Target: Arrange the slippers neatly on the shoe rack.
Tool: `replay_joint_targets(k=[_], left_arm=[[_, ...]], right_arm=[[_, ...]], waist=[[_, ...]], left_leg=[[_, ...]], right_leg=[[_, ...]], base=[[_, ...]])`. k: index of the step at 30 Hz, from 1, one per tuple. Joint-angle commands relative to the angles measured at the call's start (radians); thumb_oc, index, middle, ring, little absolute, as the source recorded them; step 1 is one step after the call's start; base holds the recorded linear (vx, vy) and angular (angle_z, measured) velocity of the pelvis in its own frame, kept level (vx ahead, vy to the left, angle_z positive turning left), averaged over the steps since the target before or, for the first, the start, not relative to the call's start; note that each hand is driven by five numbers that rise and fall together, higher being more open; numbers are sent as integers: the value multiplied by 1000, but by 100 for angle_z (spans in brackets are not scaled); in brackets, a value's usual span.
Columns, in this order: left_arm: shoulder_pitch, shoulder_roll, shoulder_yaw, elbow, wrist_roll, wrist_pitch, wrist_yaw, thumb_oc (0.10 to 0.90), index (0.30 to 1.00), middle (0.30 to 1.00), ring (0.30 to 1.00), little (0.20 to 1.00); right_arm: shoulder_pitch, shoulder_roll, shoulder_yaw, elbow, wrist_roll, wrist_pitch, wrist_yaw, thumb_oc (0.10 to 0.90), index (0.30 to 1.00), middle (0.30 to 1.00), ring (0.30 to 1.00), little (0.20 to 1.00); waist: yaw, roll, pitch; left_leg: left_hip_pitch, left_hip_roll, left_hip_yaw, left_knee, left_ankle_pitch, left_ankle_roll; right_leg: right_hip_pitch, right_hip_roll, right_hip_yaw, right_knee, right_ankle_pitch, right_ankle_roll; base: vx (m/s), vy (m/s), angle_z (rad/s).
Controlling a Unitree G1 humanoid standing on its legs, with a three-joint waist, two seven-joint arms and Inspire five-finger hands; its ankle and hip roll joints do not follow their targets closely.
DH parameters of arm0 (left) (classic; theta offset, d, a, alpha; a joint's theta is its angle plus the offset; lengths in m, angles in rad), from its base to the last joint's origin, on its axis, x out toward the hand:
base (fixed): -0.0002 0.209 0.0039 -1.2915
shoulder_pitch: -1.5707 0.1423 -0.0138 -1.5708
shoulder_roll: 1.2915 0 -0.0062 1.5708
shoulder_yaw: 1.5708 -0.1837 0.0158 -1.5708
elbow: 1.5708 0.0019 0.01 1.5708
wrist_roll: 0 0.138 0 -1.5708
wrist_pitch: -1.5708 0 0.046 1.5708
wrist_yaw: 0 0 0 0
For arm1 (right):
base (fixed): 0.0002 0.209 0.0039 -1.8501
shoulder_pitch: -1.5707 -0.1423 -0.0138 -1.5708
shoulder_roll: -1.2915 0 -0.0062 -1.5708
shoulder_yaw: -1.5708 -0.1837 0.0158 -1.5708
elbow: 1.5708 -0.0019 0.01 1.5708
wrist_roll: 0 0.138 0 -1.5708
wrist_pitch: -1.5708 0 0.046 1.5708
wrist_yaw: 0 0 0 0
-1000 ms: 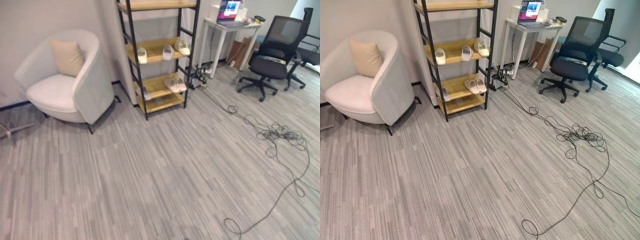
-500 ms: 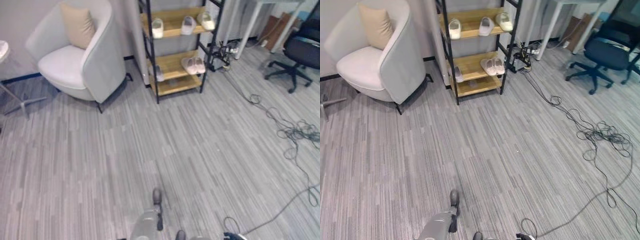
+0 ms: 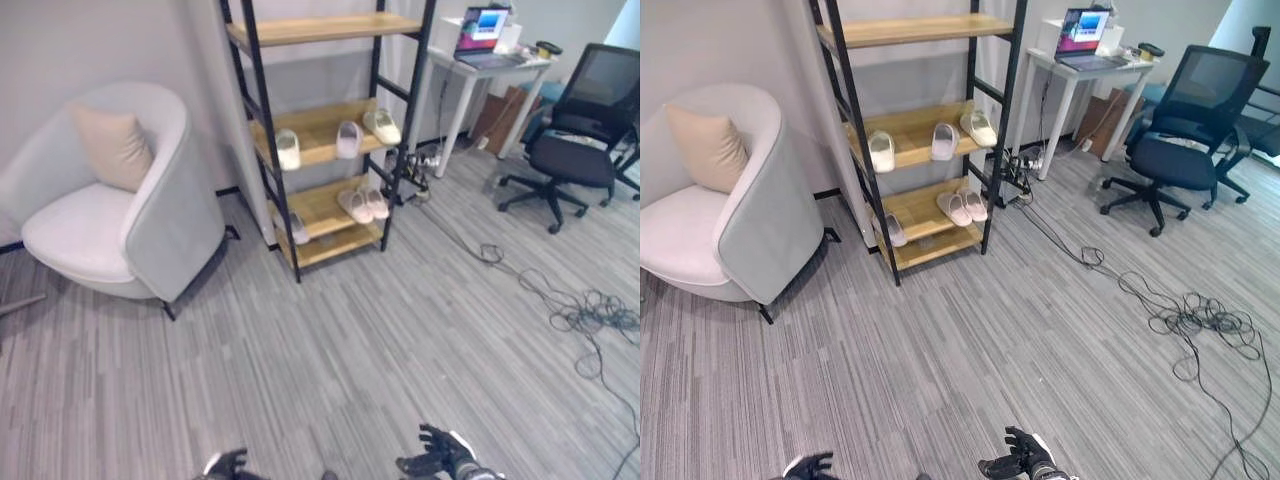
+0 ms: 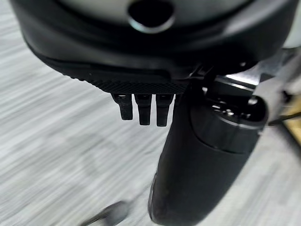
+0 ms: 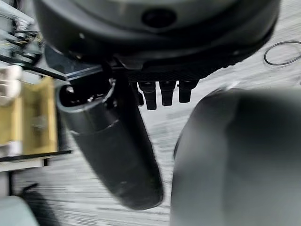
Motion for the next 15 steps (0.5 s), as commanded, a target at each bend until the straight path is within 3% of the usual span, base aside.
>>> replay_joint_targets(k=[1,2,3,5,10,11,12,13,14,15], left_arm=[[-27,-5,9,7,5,-36,12,800,900,900,900,900],[-30,-11,10,13,12,-41,13,800,900,900,900,900],[-30,-11,10,13,12,-41,13,800,900,900,900,900],[-24,-26,14,73,36,-35,9,800,900,900,900,900],[29,-38,41,149,52,-19,-6,800,900,900,900,900],[47,-40,54,161,46,-13,-7,800,900,900,900,900],[63,-44,79,171,22,-4,-15,800,900,900,900,900],[63,-43,79,171,22,-4,-15,800,900,900,900,900],[63,-44,84,162,9,0,-17,800,900,900,900,900],[63,-43,85,162,9,0,-17,800,900,900,900,900]], right_arm=[[81,4,18,7,-23,-2,-6,800,900,900,900,900],[82,7,17,11,-21,1,-4,800,900,900,900,900],[82,6,17,11,-21,1,-4,800,900,900,900,900],[92,12,13,26,-23,6,-3,800,900,900,900,900],[110,20,1,49,-12,9,2,800,900,900,900,900],[113,19,4,53,-8,9,6,800,900,900,900,900],[113,13,8,32,1,5,15,800,900,900,900,900],[112,14,8,32,1,6,15,800,900,900,900,900],[111,5,9,8,8,1,10,800,900,900,900,900],[110,5,9,8,7,1,10,800,900,900,900,900]], waist=[[-56,-51,54],[-66,-53,51],[-65,-50,52],[-83,-47,40],[-85,-48,7],[-85,-40,-3],[-71,-32,-1],[-73,-34,-4],[-60,-41,14],[-63,-43,11]], left_leg=[[1,4,-102,96,-131,-61],[13,1,-113,88,-134,-69],[15,3,-112,88,-136,-69],[78,12,-147,69,-165,-90],[144,43,-193,99,-213,-118],[138,64,-207,140,-198,-135],[48,121,-195,375,-107,-174],[43,119,-197,375,-104,-173],[-49,167,-182,558,-16,-186],[-56,165,-184,559,-13,-186]], right_leg=[[61,106,193,-454,246,60],[39,111,242,-504,275,75],[42,114,241,-507,276,75],[-6,120,304,-576,323,94],[29,129,282,-519,323,72],[37,144,281,-504,313,60],[81,168,253,-482,270,15],[77,165,253,-483,272,15],[109,165,229,-474,245,-16],[105,163,227,-475,247,-16]], base=[[543,-142,-6],[422,-104,23],[260,-63,35],[455,-142,41],[435,-222,30],[523,-415,49],[377,-340,39],[285,-389,33],[51,-153,46],[179,-414,29]])
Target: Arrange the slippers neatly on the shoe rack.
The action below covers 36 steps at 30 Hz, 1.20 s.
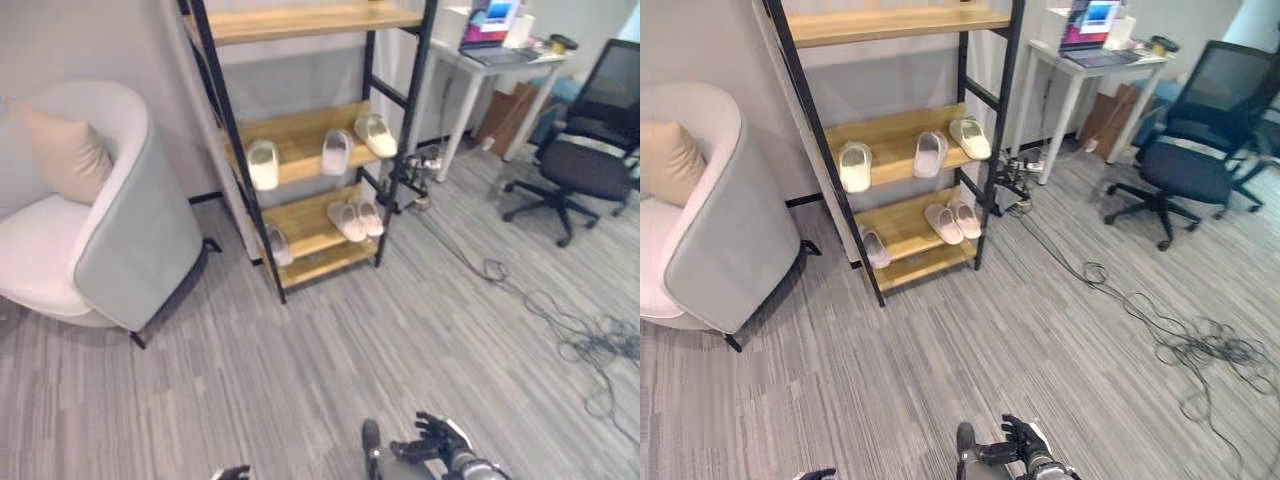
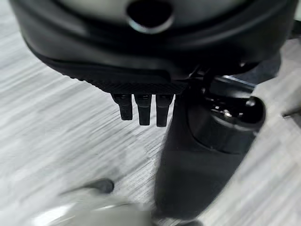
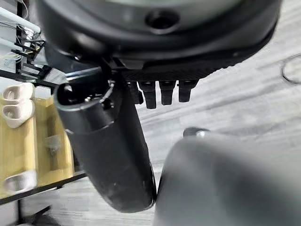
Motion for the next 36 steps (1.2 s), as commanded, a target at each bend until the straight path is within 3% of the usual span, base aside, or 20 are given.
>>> replay_joint_targets(k=[1,3,5,6,7,8,10,12,13,15,19,20,21,24,26,28,29,32,36], left_arm=[[-10,11,-27,-11,9,22,-9,800,900,900,900,900],[-29,5,-34,-22,-3,29,3,800,900,900,900,900],[-29,-12,-30,-28,-33,23,14,800,900,900,900,900],[-28,-12,-30,-28,-33,23,14,800,900,900,900,900],[-26,-20,-35,-29,-37,21,19,800,900,900,900,900],[-22,-25,-35,-29,-39,22,25,800,900,900,900,900],[-24,-32,-29,-22,-43,26,37,800,900,900,900,900],[-24,-34,-14,-16,-45,29,44,800,900,900,900,900],[-4,-40,6,11,-51,28,43,800,900,900,900,900],[9,-42,7,22,-44,27,38,800,900,900,900,900],[9,-41,0,31,-44,29,30,800,900,900,900,900],[-6,-30,-2,19,-55,28,28,800,900,900,900,900],[-21,-18,-6,-2,-64,25,29,800,900,900,900,900],[-34,-2,-21,-17,-59,25,31,800,900,900,900,900],[-41,6,-32,-34,-62,15,34,800,900,900,900,900],[-45,11,-34,-41,-68,5,37,800,900,900,900,900],[-44,14,-36,-40,-62,-3,36,800,900,900,900,900],[-28,17,-20,-27,-54,-5,37,800,900,900,900,900],[6,7,-7,-11,-40,-2,35,800,900,900,900,900]], right_arm=[[123,-39,70,-110,1,-10,-8,800,900,900,900,900],[117,-61,76,-175,-15,-6,-26,800,900,900,900,900],[103,-75,83,-256,-30,-8,-40,800,900,900,900,900],[104,-75,83,-256,-30,-8,-40,800,900,900,900,900],[95,-73,91,-274,-31,-9,-46,800,900,900,900,900],[88,-71,100,-293,-38,-9,-53,800,900,900,900,900],[71,-67,125,-321,-52,-10,-66,800,900,900,900,900],[68,-76,126,-276,-55,-33,-80,800,900,900,900,900],[46,-54,134,-141,-48,-35,-84,800,900,900,900,900],[26,-33,131,-83,-42,-33,-86,800,900,900,900,900],[1,4,113,58,-20,-32,-92,800,900,900,900,900],[-20,13,107,106,-6,-30,-86,800,900,900,900,900],[-22,14,95,134,10,-29,-84,800,900,900,900,900],[-29,16,96,142,20,-30,-85,800,900,900,900,900],[-33,13,101,142,19,-34,-90,800,900,900,900,900],[-47,5,95,126,36,-43,-94,800,900,900,900,900],[-55,-1,71,117,72,-51,-100,800,900,900,900,900],[-50,-28,36,55,77,-62,-131,800,900,900,900,900],[-26,-63,-2,-32,70,-74,-166,800,900,900,900,900]], waist=[[5,-48,28],[25,-58,51],[54,-55,51],[53,-56,52],[65,-53,47],[79,-41,39],[121,-22,37],[133,-22,37],[136,-9,17],[137,-6,-1],[146,-27,-48],[144,-31,-46],[126,-26,-29],[101,4,-22],[84,17,-13],[73,22,-1],[55,17,9],[48,-1,3],[55,1,-26]], left_leg=[[-164,113,49,220,167,66],[-233,119,97,256,134,74],[-306,36,113,98,77,88],[-303,34,113,95,77,89],[-320,6,111,0,63,94],[-325,-8,102,-141,105,89],[-349,-14,74,-436,247,59],[-364,-17,68,-478,262,51],[-333,-12,86,-522,291,52],[-323,-10,95,-513,309,57],[-295,-47,90,-446,261,92],[-262,-64,102,-433,225,121],[-206,-86,109,-430,195,153],[-143,-78,98,-451,175,166],[-100,-82,81,-467,158,168],[-78,-85,66,-469,147,165],[-49,-93,40,-466,125,160],[-29,-101,13,-438,88,152],[-11,-90,-1,-446,82,139]], right_leg=[[85,-33,-18,-14,-95,47],[134,-30,-41,-16,-134,34],[183,-43,-63,-42,-157,53],[185,-44,-63,-42,-158,54],[204,-47,-70,-58,-162,65],[231,-39,-77,-76,-172,76],[310,-10,-77,-101,-214,76],[334,-6,-74,-104,-230,79],[363,-1,-68,-110,-251,89],[383,-4,-59,-106,-260,95],[392,-56,-42,-24,-258,129],[326,-97,-49,158,-165,168],[257,-139,-55,340,-33,191],[172,-149,-77,442,-17,163],[125,-152,-107,382,-80,134],[100,-152,-111,291,-92,137],[82,-122,-43,165,-92,151],[113,-89,94,17,-72,176],[166,-79,88,-39,-94,166]], base=[[198,-356,26],[316,-271,47],[366,-17,59],[246,51,38],[252,80,43],[375,115,43],[513,142,26],[366,142,-17],[409,244,-39],[420,267,-30],[325,261,-17],[383,468,-8],[282,389,-6],[201,196,1],[230,83,11],[222,-26,15],[256,-82,6],[233,-116,28],[176,-130,42]])
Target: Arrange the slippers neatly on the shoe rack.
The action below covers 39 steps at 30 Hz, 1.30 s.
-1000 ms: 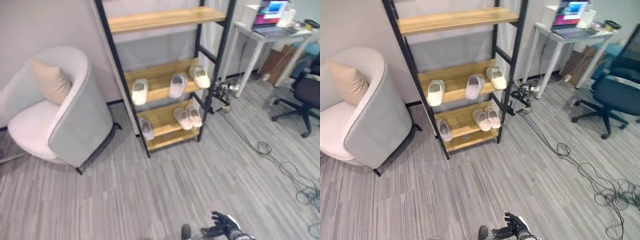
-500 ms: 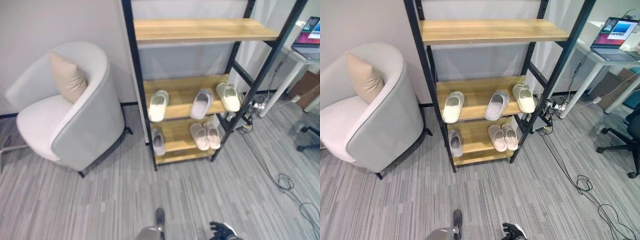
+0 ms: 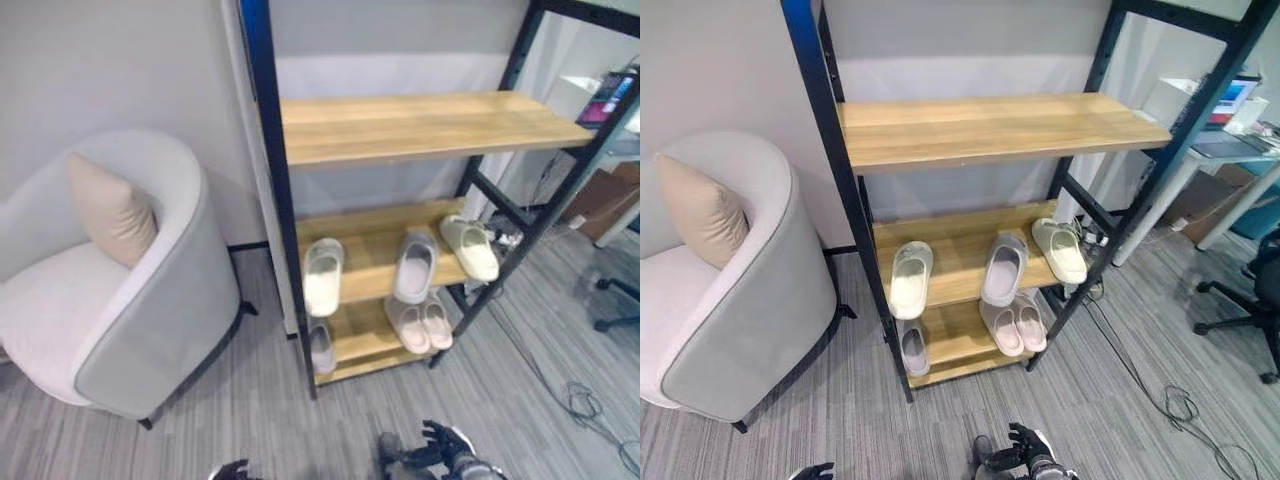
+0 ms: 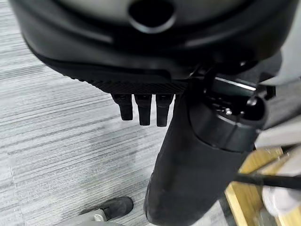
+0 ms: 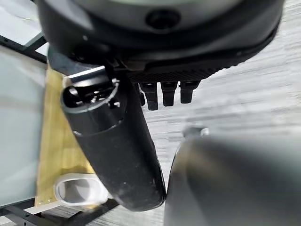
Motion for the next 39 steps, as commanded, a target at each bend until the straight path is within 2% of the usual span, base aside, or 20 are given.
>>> replay_joint_targets(k=[1,5,9,11,14,15,16,17,19,20,25,26,28,29,33,35,39], left_arm=[[-5,-9,41,53,15,-7,8,800,900,900,900,900],[16,-18,40,90,55,8,0,800,900,900,900,900],[12,-17,37,75,72,3,-9,800,900,900,900,900],[0,-16,27,61,68,-1,-9,800,900,900,900,900],[-21,-24,-3,39,60,-5,-8,800,900,900,900,900],[-22,-27,20,27,61,1,-21,800,900,900,900,900],[-27,-35,28,11,57,-12,-9,800,900,900,900,900],[-25,-35,26,11,57,-12,-9,800,900,900,900,900],[-35,-55,27,15,68,-29,-7,800,900,900,900,900],[-33,-57,35,10,72,-35,-8,800,900,900,900,900],[-13,-63,42,12,77,-60,-7,800,900,900,900,900],[-3,-68,48,18,84,-60,-5,800,900,900,900,900],[0,-68,51,20,87,-62,-3,800,900,900,900,900],[13,-69,59,23,100,-66,-3,800,900,900,900,900],[25,-72,46,18,124,-69,-4,800,900,900,900,900],[20,-74,16,4,161,-59,-7,800,900,900,900,900],[2,-82,-28,-8,187,-46,-7,800,900,900,900,900]], right_arm=[[13,-79,-46,-172,-16,-57,-73,800,900,900,900,900],[5,-139,-117,-261,-41,-63,-117,800,900,900,900,900],[-30,-206,-183,-446,-60,-84,-144,800,900,900,900,900],[-34,-215,-197,-488,-56,-98,-145,800,900,900,900,900],[-27,-182,-186,-465,9,-115,-129,800,900,900,900,900],[66,-234,-246,-595,-97,-58,-96,800,900,900,900,900],[263,-146,-273,-852,21,-162,-6,800,900,900,900,900],[269,-146,-275,-857,22,-159,-4,800,900,900,900,900],[306,-102,-262,-848,60,-216,1,800,900,900,900,900],[367,-94,-262,-975,74,-243,30,800,900,900,900,900],[440,-129,-270,-1061,69,-283,74,800,900,900,900,900],[483,-131,-282,-1199,68,-295,93,800,900,900,900,900],[505,-139,-285,-1246,64,-295,105,800,900,900,900,900],[539,-170,-302,-1334,21,-313,112,800,900,900,900,900],[508,-216,-308,-1391,-52,-326,82,800,900,900,900,900],[349,-263,-296,-1340,-215,-283,-11,800,900,900,900,900],[149,-272,-250,-1259,-381,-232,-118,800,900,900,900,900]], waist=[[22,-13,-14],[22,-13,-27],[27,-11,-34],[27,-11,-34],[26,-8,-33],[17,-13,-37],[-11,-8,-27],[-10,-7,-28],[-40,-1,-14],[-55,1,-9],[-72,6,-9],[-79,6,-9],[-80,6,-11],[-84,5,-13],[-76,7,-20],[-50,8,-30],[-7,6,-42]], left_leg=[[-106,68,-63,103,-46,-57],[-96,92,-87,78,-31,-78],[-87,113,-108,40,-7,-96],[-86,121,-116,24,6,-103],[-83,130,-126,4,20,-110],[-94,129,-128,1,31,-113],[-93,134,-119,-5,35,-115],[-86,135,-119,-6,27,-115],[-95,138,-111,-10,40,-119],[-90,142,-98,-12,33,-124],[-93,145,-76,-12,31,-129],[-93,146,-66,-12,27,-130],[-91,147,-62,-12,26,-131],[-86,148,-59,-12,22,-130],[-85,144,-61,-12,18,-127],[-87,140,-69,-12,15,-122],[-96,130,-85,-12,12,-113]], right_leg=[[173,-35,3,-145,7,44],[204,-17,-18,-165,-15,26],[227,-5,-41,-183,-35,12],[233,0,-50,-186,-41,6],[241,7,-68,-193,-51,-2],[234,8,-72,-197,-42,-3],[231,13,-71,-196,-45,-3],[237,14,-71,-195,-53,-3],[225,20,-64,-196,-43,-3],[226,25,-58,-200,-48,-1],[229,30,-48,-226,-34,4],[229,31,-40,-234,-28,7],[230,32,-38,-236,-26,8],[233,31,-35,-236,-27,11],[238,29,-35,-236,-28,13],[247,21,-45,-244,-27,14],[260,9,-66,-270,-19,14]], base=[[150,-174,11],[100,-161,6],[56,-112,5],[26,-115,3],[7,-92,3],[-23,-89,14],[2,-60,30],[2,-38,39],[-48,-25,-8],[-39,-28,-39],[0,-1,-21],[6,15,-11],[19,13,-19],[28,12,-20],[19,32,-6],[23,48,0],[17,46,12]])
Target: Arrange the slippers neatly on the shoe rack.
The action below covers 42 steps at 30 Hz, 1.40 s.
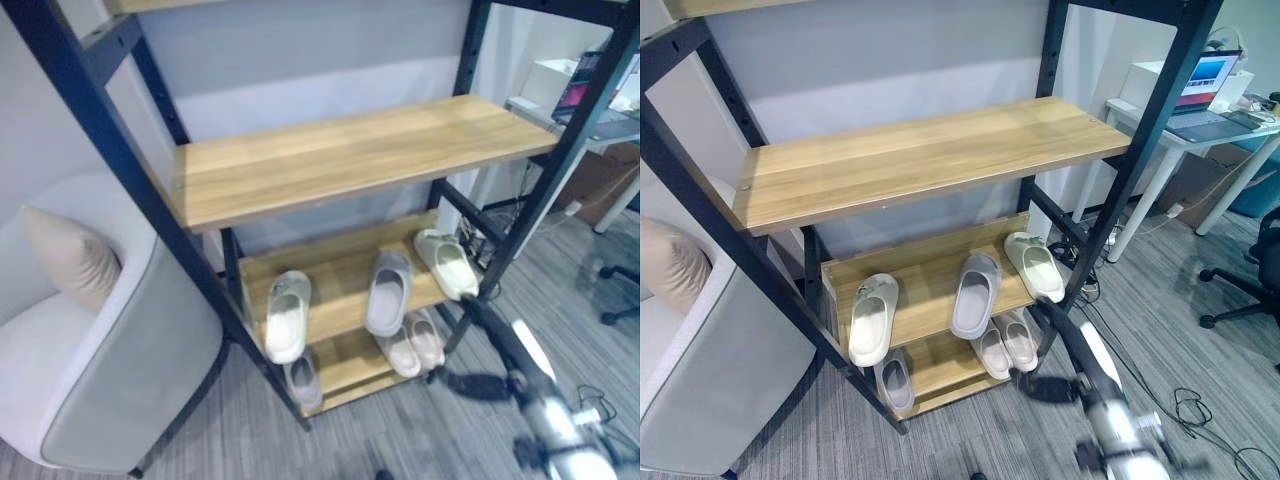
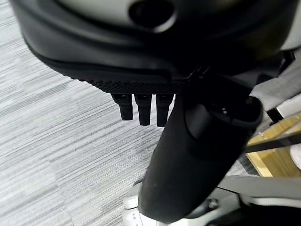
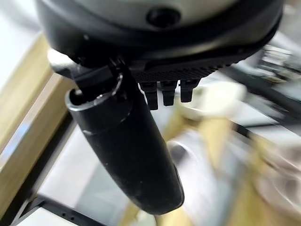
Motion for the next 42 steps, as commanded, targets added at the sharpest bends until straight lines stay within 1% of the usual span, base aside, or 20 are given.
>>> replay_joint_targets(k=[1,2,3,4,5,7,8,9,10,11,13,17,18,24,30,34,35,42], left_arm=[[-123,-42,1,24,23,-43,-9,800,900,900,900,900],[-125,-43,3,24,23,-42,-9,800,900,900,900,900],[-124,-40,-3,24,28,-41,-7,800,900,900,900,900],[-124,-39,-8,28,33,-39,-9,800,900,900,900,900],[-126,-33,-16,35,41,-32,-10,800,900,900,900,900],[-129,-32,-17,37,37,-32,-6,800,900,900,900,900],[-131,-28,-23,46,24,-26,-6,800,900,900,900,900],[-133,-28,-20,46,24,-26,-6,800,900,900,900,900],[-132,-25,-22,51,17,-24,-3,800,900,900,900,900],[-129,-24,-16,58,5,-21,-5,800,900,900,900,900],[-124,-22,-14,58,1,-22,-5,800,900,900,900,900],[-116,-21,-15,58,1,-24,-3,800,900,900,900,900],[-109,-20,-13,62,-5,-23,-2,800,900,900,900,900],[-95,-16,-14,59,-8,-31,-7,800,900,900,900,900],[-116,-11,-46,53,-9,-33,0,800,900,900,900,900],[-126,-12,-61,51,-28,-33,8,800,900,900,900,900],[-128,-13,-64,49,-36,-31,11,800,900,900,900,900],[-117,-17,-65,50,-37,-22,13,800,900,900,900,900]], right_arm=[[-143,-39,-11,-12,-166,-44,-148,800,900,900,900,900],[-149,-40,-7,-5,-167,-46,-152,800,900,900,900,900],[-191,-49,4,44,-177,-37,-168,800,900,900,900,900],[-236,-70,14,98,-215,-14,-190,800,900,900,900,900],[-330,-115,41,190,-277,27,-209,800,900,900,900,900],[-371,-111,51,239,-259,35,-230,800,900,900,900,900],[-438,-115,76,327,-221,68,-229,800,900,900,900,900],[-447,-116,81,335,-220,66,-232,800,900,900,900,900],[-459,-108,77,352,-204,76,-248,800,900,900,900,900],[-477,-118,76,386,-212,95,-251,800,900,900,900,900],[-481,-122,56,417,-222,106,-275,800,900,900,900,900],[-484,-123,39,449,-217,115,-290,800,900,900,900,900],[-477,-114,26,489,-192,120,-297,800,900,900,900,900],[-480,-127,19,554,-173,112,-305,800,900,900,900,900],[-573,-145,36,639,-134,116,-347,800,900,900,900,900],[-616,-121,25,653,-23,91,-371,800,900,900,900,900],[-626,-109,17,651,29,83,-376,800,900,900,900,900],[-590,-93,-18,596,103,78,-363,800,900,900,900,900]], waist=[[61,-15,-21],[59,-15,-20],[68,-18,-21],[77,-21,-22],[96,-28,-23],[99,-29,-19],[116,-34,-16],[113,-34,-15],[121,-36,-13],[132,-39,-10],[138,-41,-7],[144,-41,-5],[151,-42,-4],[163,-42,1],[179,-43,24],[188,-43,28],[189,-44,27],[185,-49,17]], left_leg=[[-16,-5,-47,-3,-38,3],[-16,-5,-47,-3,-38,3],[-18,-6,-52,-3,-38,4],[-21,-9,-55,-3,-39,5],[-28,-12,-63,-3,-39,5],[-32,-14,-65,-3,-38,5],[-41,-18,-68,-3,-35,5],[-42,-18,-68,-3,-35,5],[-46,-20,-71,-3,-35,5],[-50,-21,-75,-3,-34,6],[-55,-23,-82,-3,-34,6],[-56,-25,-89,-3,-35,6],[-58,-26,-97,-3,-35,5],[-61,-28,-112,-3,-34,4],[-90,-29,-121,-3,-24,3],[-95,-29,-127,-3,-23,4],[-93,-29,-129,-3,-24,4],[-78,-29,-130,-3,-31,2]], right_leg=[[43,-29,-58,52,-118,50],[43,-29,-58,51,-118,50],[46,-31,-63,45,-115,50],[49,-32,-68,37,-112,50],[52,-35,-76,23,-106,52],[52,-37,-78,17,-102,52],[49,-39,-84,10,-97,54],[48,-39,-84,10,-97,54],[47,-40,-87,6,-96,53],[47,-41,-94,3,-97,54],[47,-42,-100,3,-98,54],[48,-44,-106,3,-100,54],[51,-44,-113,3,-104,54],[53,-45,-127,3,-105,54],[30,-46,-139,3,-101,56],[26,-44,-144,3,-102,55],[29,-44,-144,3,-104,54],[42,-43,-147,3,-112,52]], base=[[14,38,22],[18,33,29],[14,16,25],[23,34,28],[17,29,28],[13,34,14],[10,38,7],[13,37,4],[21,23,13],[25,26,5],[20,13,14],[21,11,8],[0,0,0],[32,4,10],[-18,1,9],[8,6,5],[17,11,5],[8,4,1]])
